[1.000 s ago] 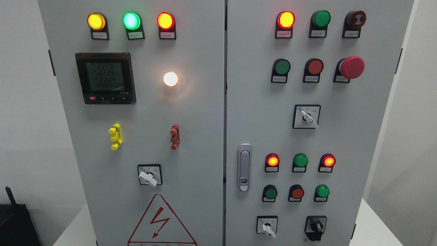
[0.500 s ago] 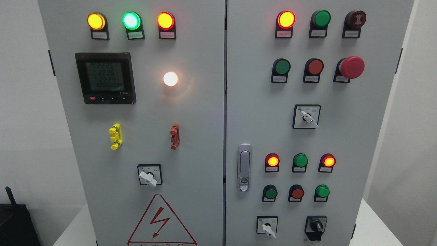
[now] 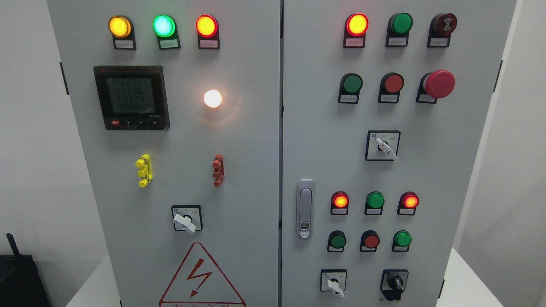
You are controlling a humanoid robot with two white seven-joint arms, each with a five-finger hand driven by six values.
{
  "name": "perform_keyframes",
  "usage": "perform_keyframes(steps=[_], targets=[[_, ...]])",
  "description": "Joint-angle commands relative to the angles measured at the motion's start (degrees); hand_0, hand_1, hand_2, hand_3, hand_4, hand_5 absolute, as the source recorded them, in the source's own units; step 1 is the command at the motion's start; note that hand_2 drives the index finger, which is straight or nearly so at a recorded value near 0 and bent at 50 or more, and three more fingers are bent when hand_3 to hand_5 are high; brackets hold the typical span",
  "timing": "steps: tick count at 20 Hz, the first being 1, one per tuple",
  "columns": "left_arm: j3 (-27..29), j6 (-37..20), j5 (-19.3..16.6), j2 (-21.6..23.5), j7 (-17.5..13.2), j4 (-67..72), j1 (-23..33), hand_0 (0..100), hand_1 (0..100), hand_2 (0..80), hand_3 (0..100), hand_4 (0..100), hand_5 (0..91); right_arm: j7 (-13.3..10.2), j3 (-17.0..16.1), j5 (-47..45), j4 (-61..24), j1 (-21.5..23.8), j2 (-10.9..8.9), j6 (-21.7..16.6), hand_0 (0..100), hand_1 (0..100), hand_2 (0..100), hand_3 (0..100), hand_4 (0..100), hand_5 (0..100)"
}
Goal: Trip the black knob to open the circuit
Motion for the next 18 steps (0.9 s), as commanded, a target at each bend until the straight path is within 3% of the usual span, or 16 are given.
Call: perform_keyframes(steps=[1,5,8,15,18], targets=[[0.08,0.09,0.07,-0.02,0.00,-1.43,0.00,12,39,0.0,0,0,0.0,-2.28,-1.59,-0.97,-9.09,-0.32,-1.37,-3.56,0,29,0,0,0,0],[0.00,0.00,-0.01,-0.02,0.00,-1.43,0.00,12,39,0.0,0,0,0.0,-3.07,-1.94,-1.05,-11.37,-0.75,-1.46,-6.12,0,29,0,0,0,0],[-0.01,0.09,-0.01,-0.02,0.00,-1.43,0.00,12,39,0.0,0,0,0.0,-3.16,-5.01,-1.05,-15.76,-0.67,-1.19,-6.21,0,28,0,0,0,0],[-0.01,0.00,-0.01,0.07,0.00,-1.43,0.00,12,39,0.0,0,0,0.0,-3.25,-7.56,-1.05,-26.66,-0.40,-0.75,-6.30,0,27,0,0,0,0],[-0.01,0.00,-0.01,-0.02,0.00,-1.43,0.00,12,39,0.0,0,0,0.0,-4.91,-8.00,-1.05,-32.02,-0.23,-0.14,-6.30,0,26,0,1,0,0]])
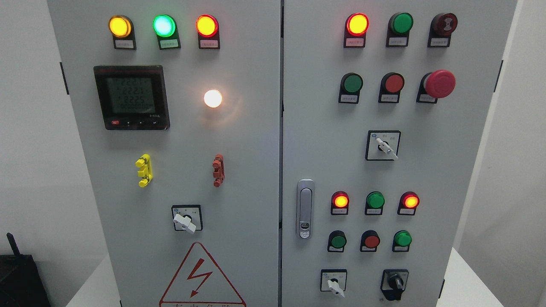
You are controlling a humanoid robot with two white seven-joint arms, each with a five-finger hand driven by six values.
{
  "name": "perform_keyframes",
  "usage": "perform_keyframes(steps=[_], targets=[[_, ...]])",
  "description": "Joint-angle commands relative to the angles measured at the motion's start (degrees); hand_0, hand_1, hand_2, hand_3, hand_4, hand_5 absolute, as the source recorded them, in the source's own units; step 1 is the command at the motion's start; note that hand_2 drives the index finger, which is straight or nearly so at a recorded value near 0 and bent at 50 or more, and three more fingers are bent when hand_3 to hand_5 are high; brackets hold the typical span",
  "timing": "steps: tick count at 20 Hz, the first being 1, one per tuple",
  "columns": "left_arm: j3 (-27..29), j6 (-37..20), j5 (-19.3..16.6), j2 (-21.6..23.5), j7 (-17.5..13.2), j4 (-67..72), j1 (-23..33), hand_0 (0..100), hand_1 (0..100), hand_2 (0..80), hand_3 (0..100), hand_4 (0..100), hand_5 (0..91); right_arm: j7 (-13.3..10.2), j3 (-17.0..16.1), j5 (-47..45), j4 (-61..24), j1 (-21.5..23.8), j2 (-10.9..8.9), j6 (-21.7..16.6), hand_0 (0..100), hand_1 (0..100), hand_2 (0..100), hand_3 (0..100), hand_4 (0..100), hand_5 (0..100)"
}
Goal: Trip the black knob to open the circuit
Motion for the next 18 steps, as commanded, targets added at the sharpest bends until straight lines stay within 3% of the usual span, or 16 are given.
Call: perform_keyframes(steps=[1,9,18], targets=[[-0.01,0.31,-0.01,-0.01,0.01,-1.43,0.00,12,39,0.0,0,0,0.0,-1.73,-3.60,-1.14,-16.50,0.40,0.40,-0.03,0,26,0,3,0,0],[-0.01,0.40,-0.01,-0.01,0.01,-1.43,0.00,12,39,0.0,0,0,0.0,-3.23,-3.60,-1.41,-28.46,2.33,0.49,-0.03,0,25,0,18,10,0],[-0.01,0.31,-0.01,-0.01,0.01,-1.43,0.00,12,39,0.0,0,0,0.0,-4.46,-3.17,-1.41,-41.56,5.93,0.49,0.05,0,24,0,22,14,0]])
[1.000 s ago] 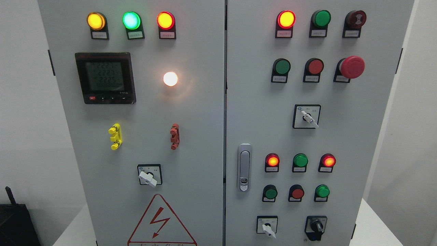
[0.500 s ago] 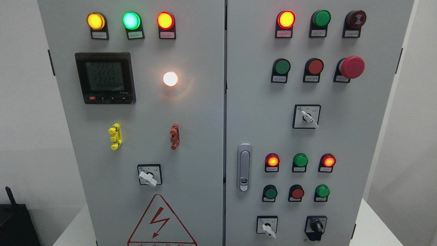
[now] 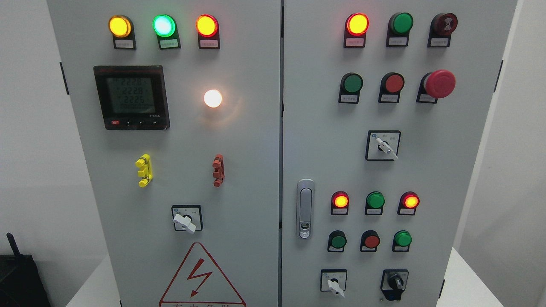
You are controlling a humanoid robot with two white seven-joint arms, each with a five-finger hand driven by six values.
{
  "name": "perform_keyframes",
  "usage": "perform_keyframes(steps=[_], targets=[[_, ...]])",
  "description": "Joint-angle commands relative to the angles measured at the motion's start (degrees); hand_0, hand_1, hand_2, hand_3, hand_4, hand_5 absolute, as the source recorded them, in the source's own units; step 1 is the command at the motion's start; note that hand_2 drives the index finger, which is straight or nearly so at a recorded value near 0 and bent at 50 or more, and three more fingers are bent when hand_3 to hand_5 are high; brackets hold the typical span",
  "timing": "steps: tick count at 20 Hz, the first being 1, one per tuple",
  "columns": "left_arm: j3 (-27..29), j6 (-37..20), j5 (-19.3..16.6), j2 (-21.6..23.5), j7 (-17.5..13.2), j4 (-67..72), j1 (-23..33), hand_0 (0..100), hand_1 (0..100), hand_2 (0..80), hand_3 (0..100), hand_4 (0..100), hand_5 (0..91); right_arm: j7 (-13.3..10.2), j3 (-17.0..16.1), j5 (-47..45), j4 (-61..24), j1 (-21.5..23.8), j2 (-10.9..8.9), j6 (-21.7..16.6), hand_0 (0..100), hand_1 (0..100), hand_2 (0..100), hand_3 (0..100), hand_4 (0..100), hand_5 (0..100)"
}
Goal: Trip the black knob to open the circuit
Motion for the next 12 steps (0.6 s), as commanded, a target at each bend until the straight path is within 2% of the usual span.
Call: perform_keyframes(steps=[1,4,12], targets=[[-0.02,-0.04,-0.01,-0.01,0.00,-1.43,0.00,12,39,0.0,0,0,0.0,-0.33,-0.36,-1.41,-17.12,1.97,0.68,0.08,0,23,0,23,15,0],[-0.02,0.05,-0.01,-0.01,0.00,-1.43,0.00,12,39,0.0,0,0,0.0,-0.42,-0.10,-1.41,-20.46,2.93,0.68,0.17,0,23,0,24,17,0],[-0.02,-0.04,-0.01,-0.01,0.00,-1.43,0.00,12,39,0.0,0,0,0.0,-0.42,0.08,-1.32,-29.08,5.66,2.17,0.17,0,22,0,26,19,0]])
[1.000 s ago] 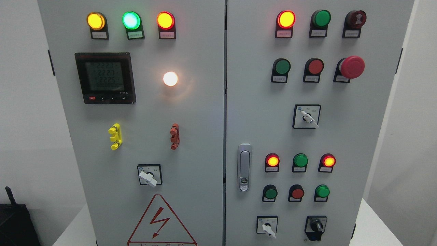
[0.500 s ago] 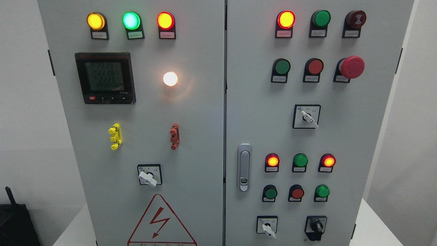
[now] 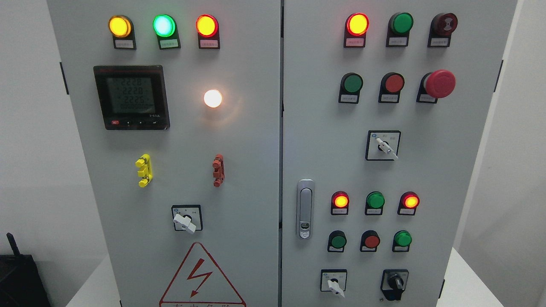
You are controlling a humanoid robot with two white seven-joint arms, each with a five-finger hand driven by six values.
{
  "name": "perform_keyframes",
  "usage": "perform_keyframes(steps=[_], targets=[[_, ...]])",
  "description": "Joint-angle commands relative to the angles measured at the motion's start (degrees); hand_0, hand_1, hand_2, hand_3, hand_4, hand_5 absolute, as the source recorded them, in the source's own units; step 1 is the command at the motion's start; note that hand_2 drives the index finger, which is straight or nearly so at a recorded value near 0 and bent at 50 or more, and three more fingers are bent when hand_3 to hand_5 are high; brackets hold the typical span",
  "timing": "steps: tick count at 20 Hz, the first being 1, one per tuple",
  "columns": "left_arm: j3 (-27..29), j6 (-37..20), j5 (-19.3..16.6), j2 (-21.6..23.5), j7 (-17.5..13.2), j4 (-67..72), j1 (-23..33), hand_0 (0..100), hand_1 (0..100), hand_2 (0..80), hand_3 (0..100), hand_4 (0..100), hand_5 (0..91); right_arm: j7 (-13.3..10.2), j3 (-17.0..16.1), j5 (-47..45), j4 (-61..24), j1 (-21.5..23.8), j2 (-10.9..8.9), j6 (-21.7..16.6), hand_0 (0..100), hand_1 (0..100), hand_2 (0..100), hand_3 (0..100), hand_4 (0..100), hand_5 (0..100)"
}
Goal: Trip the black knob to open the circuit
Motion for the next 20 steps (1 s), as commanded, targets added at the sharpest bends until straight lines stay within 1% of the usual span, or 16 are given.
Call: perform_keyframes(steps=[1,6,12,15,17,19,20], targets=[[0.08,-0.04,0.00,-0.01,0.00,-1.43,0.00,12,39,0.0,0,0,0.0,0.00,0.09,-1.32,-14.28,1.98,1.74,-0.01,0,22,0,26,19,1],[-0.01,-0.04,0.00,-0.01,0.00,-1.43,0.00,12,39,0.0,0,0,0.0,0.00,0.01,-1.32,-18.15,2.51,2.01,0.17,0,22,0,27,20,1],[-0.01,-0.04,0.00,-0.01,0.00,-1.43,0.00,12,39,0.0,0,0,0.0,0.00,0.27,-1.32,-19.21,2.51,2.01,0.26,0,21,0,29,22,3],[-0.01,-0.04,0.00,-0.01,0.00,-1.43,0.00,12,39,0.0,0,0,0.0,0.09,0.27,-1.40,-19.73,2.07,2.01,0.26,0,21,0,31,24,5],[-0.01,-0.04,0.00,-0.01,0.00,-1.43,0.00,12,39,0.0,0,0,0.0,0.09,0.36,-1.40,-21.14,2.07,2.01,0.43,0,21,0,34,27,6],[0.00,-0.04,0.00,-0.01,0.00,-1.43,0.00,12,39,0.0,0,0,0.0,0.18,0.45,-1.40,-22.02,1.98,1.92,0.34,0,21,0,43,36,12],[-0.01,-0.04,0.00,-0.01,0.00,-1.43,0.00,12,39,0.0,0,0,0.0,0.18,0.45,-1.40,-22.28,1.90,1.92,0.34,0,21,0,46,38,14]])
